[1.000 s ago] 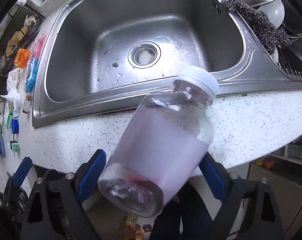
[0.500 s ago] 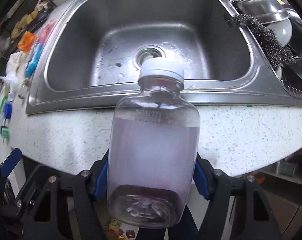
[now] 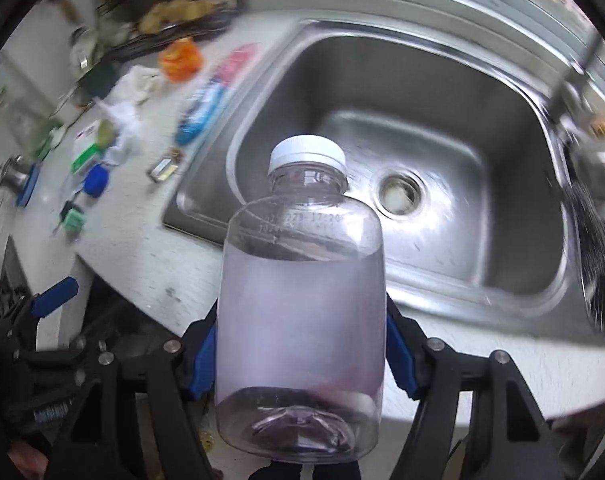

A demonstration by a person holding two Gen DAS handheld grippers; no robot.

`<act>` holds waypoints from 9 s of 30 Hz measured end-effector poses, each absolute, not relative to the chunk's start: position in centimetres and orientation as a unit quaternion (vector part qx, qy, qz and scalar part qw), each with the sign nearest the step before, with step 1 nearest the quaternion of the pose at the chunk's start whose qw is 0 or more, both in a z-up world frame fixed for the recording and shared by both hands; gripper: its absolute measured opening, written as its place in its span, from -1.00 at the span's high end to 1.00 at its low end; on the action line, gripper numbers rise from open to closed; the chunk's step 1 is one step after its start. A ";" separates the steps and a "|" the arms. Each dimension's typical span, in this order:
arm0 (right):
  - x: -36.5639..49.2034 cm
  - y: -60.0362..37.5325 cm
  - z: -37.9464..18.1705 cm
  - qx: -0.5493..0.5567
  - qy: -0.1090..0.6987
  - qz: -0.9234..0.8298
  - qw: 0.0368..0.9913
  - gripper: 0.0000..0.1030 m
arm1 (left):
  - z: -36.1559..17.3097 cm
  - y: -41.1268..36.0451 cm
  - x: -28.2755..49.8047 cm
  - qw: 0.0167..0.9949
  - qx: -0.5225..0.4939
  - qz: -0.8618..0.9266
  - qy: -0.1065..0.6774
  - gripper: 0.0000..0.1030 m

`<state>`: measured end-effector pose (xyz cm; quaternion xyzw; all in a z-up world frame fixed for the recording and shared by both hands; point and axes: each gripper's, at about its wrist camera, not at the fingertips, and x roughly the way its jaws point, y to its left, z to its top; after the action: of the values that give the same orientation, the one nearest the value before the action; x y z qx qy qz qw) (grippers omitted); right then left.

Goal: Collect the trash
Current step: 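Grasp the black charger plug with the left gripper while the right holds the bottle, then carry the bottle and charger plug down over the red bucket, then open the right gripper to drop the bottle into the red bucket, then open the left gripper to drop the charger plug into the red bucket, then raise both tools back up to the counter beside the sink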

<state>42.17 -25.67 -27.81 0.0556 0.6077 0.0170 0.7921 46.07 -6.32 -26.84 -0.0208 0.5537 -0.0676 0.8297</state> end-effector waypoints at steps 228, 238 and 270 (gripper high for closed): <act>21.1 -17.3 -12.8 0.032 0.431 0.036 0.901 -0.99 | -12.1 2.9 26.3 0.914 -0.008 -0.070 0.399 -0.99; 28.4 -17.0 -11.6 0.014 0.411 0.070 0.909 -0.99 | -9.7 3.3 31.9 0.923 -0.020 -0.027 0.384 -0.99; 55.0 -20.4 -22.7 -0.027 0.545 0.148 0.825 -0.99 | -21.6 -0.3 53.2 0.846 -0.080 0.110 0.516 -0.99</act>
<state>55.04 -20.39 -22.74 -0.0269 0.5455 0.1481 0.8245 53.22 -0.29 -21.65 -0.0802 0.5157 0.1100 0.8459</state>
